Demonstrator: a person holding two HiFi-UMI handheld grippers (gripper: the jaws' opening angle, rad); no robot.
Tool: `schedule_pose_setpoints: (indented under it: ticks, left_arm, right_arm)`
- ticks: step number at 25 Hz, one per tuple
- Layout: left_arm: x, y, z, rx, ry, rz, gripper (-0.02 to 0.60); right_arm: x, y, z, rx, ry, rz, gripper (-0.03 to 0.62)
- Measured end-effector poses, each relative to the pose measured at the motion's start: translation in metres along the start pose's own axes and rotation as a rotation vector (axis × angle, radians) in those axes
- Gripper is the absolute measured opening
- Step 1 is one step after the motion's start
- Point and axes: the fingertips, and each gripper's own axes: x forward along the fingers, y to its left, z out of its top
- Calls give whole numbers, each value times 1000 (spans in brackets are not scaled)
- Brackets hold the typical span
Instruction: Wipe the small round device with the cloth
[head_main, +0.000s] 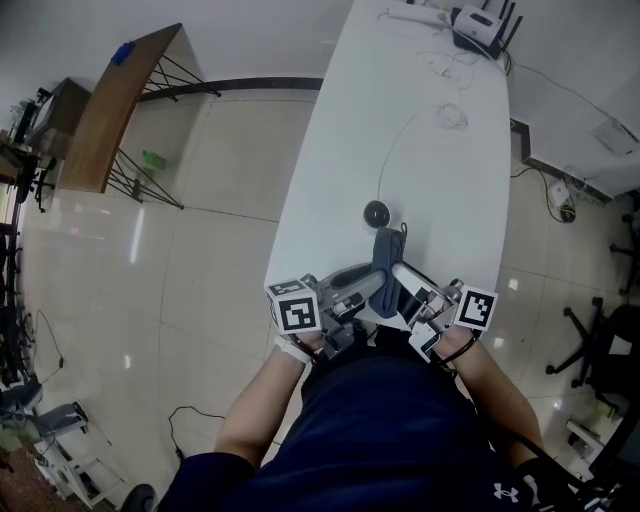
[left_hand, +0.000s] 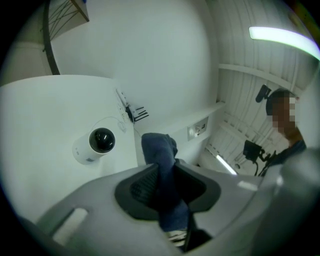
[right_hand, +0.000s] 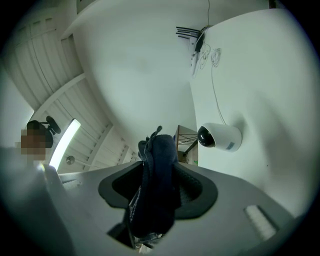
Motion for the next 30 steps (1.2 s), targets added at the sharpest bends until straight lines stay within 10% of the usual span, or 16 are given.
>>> schedule_pose_setpoints:
  ticks: [3, 6, 16, 23, 30]
  left_arm:
    - [1, -2, -3, 1, 30, -44, 94]
    - [0, 6, -2, -12, 28, -31, 89]
    - [-11, 57, 27, 68, -71, 233, 133]
    - [-2, 78, 47, 285, 27, 376, 133]
    - [17, 94, 37, 619, 244, 506, 158]
  right_arm:
    - [6, 3, -5, -30, 51, 8, 229]
    - [7, -4, -3, -31, 55, -16, 146]
    - [21, -36, 41, -375, 13, -290, 107]
    - [55, -41, 54, -591, 173, -329, 105]
    - [54, -54, 79, -496, 285, -302, 104]
